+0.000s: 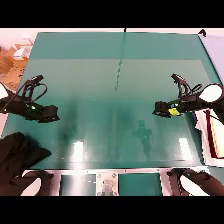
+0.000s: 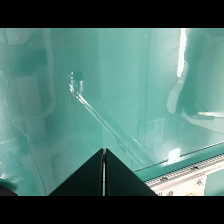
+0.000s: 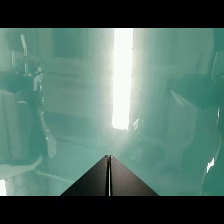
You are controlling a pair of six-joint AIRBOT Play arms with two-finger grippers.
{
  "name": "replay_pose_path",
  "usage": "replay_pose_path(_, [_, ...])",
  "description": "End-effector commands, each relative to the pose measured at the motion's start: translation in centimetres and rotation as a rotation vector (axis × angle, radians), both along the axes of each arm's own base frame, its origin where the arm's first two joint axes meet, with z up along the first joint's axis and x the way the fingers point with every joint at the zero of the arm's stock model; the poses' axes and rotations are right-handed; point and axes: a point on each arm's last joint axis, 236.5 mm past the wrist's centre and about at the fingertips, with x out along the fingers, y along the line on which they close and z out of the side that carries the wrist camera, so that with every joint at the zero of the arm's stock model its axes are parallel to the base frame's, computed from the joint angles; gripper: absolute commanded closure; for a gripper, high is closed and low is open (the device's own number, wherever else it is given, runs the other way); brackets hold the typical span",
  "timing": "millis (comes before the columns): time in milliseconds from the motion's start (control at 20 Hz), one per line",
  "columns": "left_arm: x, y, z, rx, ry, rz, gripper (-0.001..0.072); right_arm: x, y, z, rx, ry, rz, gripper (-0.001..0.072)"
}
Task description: Fold the shirts.
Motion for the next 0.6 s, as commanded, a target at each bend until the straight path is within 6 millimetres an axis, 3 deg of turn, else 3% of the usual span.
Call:
replay_pose_path(0, [0.0, 0.1, 0.0, 0.004, -0.002, -0.001, 0.0687, 0.0, 0.0, 0.0, 0.000, 0.000, 0.000, 0.0698])
replay_pose_path(150, [-0.3, 1.8, -0.7, 0.077, 0.030, 0.040, 0.0688, 0.0, 0.0, 0.0, 0.000, 0.000, 0.000, 0.0698])
replay_pose_path(350, [-3.5, 13.1, -1.9, 0.554, 0.174, 0.193, 0.0683, 0.0, 0.0, 0.0, 0.000, 0.000, 0.000, 0.0698])
replay_pose_path(400, [-4.6, 14.9, -2.1, 0.638, 0.212, 0.196, 0.0368, 0.0, 0.0, 0.0, 0.000, 0.000, 0.000, 0.0698])
replay_pose_path(450, [-5.7, 16.4, -2.6, 0.705, 0.253, 0.219, -0.0013, 0.0, 0.0, 0.0, 0.000, 0.000, 0.000, 0.0698])
replay_pose_path(550, [-8.5, 18.8, -4.0, 0.825, 0.346, 0.217, -0.0010, 0.0, 0.0, 0.0, 0.000, 0.000, 0.000, 0.0698])
